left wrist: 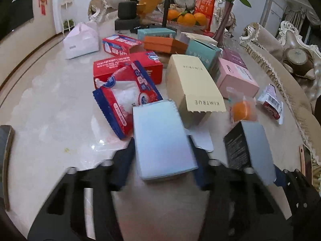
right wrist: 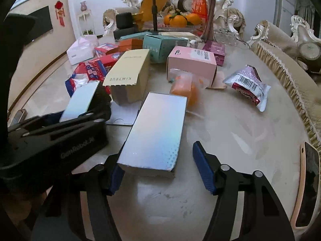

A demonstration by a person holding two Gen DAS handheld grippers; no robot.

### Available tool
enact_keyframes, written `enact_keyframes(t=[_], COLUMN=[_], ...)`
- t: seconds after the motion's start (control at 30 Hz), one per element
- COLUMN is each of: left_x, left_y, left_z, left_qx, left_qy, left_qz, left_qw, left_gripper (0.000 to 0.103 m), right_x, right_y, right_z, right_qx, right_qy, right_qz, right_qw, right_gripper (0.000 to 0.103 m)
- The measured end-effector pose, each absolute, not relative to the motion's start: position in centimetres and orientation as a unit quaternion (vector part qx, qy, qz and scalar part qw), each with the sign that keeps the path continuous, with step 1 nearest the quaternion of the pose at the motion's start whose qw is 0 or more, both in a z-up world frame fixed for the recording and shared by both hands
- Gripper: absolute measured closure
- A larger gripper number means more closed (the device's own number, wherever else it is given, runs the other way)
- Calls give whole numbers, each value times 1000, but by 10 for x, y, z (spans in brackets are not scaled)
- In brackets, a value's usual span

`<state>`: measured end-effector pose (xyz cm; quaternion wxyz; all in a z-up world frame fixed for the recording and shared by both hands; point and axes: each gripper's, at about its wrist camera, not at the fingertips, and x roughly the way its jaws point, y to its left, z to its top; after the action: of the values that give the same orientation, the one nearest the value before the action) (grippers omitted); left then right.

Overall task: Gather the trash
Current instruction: 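Grasp the silver box with the left tool while the right tool grasps the black box, then carry both boxes to the wastebasket and open both tools to drop them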

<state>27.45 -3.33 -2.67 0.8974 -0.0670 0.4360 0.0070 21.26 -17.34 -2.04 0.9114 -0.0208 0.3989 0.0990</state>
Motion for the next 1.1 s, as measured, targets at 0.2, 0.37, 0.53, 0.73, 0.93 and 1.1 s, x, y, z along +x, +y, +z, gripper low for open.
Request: enact_keyframes(t=[0.2,0.37,0.53,0.73,0.93,1.1], left_x=[261,226,164,65,17,18], left_y=[-22,-9,-1,-11,-33,-51], left_z=[-24,-6,28,38,-19,-92], left_qx=[-82,-82,-69,-35,-25,-21], left_qy=[431,402,360,347,430,509], left_qz=[-18,-48,-97,-167,-204,-208], left_qw=[899,911,925,922,879,835], left_gripper=[61,61,61,61,61,61], right_x=[202,181,130,41,-16,-16], right_y=[-197,-216,-237,-261,-260,-253], right_z=[-15,-4,20,32,1,-60], right_qx=[35,74,88,92,92,86], right_qy=[394,384,348,340,414,491], right_qz=[125,155,189,227,244,216], right_qw=[910,907,914,908,872,840], right_gripper=[63,63,63,63,63,63])
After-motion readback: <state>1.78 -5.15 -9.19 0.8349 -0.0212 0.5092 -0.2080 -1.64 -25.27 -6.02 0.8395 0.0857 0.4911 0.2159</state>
